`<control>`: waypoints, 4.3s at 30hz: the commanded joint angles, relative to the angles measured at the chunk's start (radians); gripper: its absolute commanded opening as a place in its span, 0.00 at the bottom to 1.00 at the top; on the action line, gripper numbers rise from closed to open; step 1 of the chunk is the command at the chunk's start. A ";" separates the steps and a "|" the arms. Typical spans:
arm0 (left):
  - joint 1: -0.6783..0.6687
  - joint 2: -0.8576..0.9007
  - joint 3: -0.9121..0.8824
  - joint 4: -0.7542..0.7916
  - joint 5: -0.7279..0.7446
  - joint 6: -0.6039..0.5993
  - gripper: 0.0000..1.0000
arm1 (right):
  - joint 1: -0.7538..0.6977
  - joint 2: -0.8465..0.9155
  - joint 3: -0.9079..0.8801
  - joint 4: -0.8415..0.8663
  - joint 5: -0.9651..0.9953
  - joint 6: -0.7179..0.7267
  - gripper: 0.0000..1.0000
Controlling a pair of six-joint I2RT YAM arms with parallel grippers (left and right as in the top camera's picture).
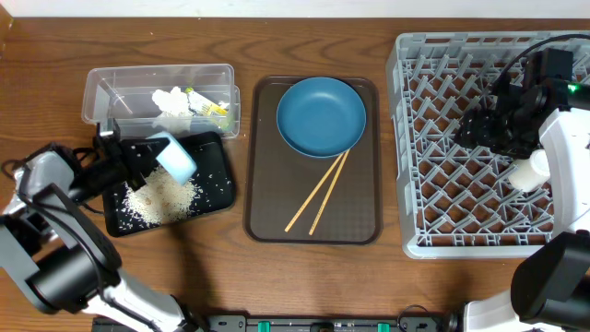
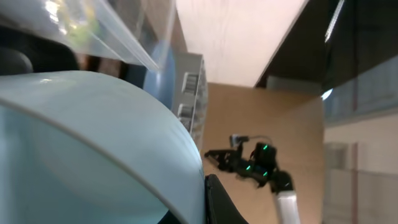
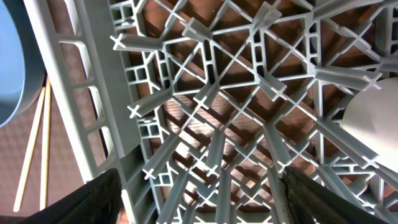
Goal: Sort waste into correct bins and load items into the dishwasher rack
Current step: 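Tip the bowl with left gripper to pour rice onto the black tray, then set the empty bowl back on the brown tray and release it, then reach right gripper to the large blue plate and grasp its rim, then carry the blue plate right and stand it in the rack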
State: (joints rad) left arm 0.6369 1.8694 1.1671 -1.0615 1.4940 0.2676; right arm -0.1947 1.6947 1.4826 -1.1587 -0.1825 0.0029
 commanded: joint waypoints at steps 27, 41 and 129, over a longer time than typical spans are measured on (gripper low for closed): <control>-1.122 -0.210 0.002 0.346 -1.107 -0.406 0.06 | 0.008 -0.004 0.015 -0.002 0.003 -0.019 0.80; -1.193 -0.101 0.002 0.377 -1.141 -0.416 0.17 | 0.008 -0.004 0.015 -0.005 0.002 -0.019 0.82; -0.541 -0.595 0.009 0.045 -1.300 -0.423 0.71 | 0.240 -0.076 0.213 0.639 0.812 -0.237 0.01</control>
State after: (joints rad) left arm 0.0917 1.2808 1.1671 -1.0142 0.2028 -0.1574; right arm 0.0875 1.6104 1.6905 -0.5350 0.3782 -0.0555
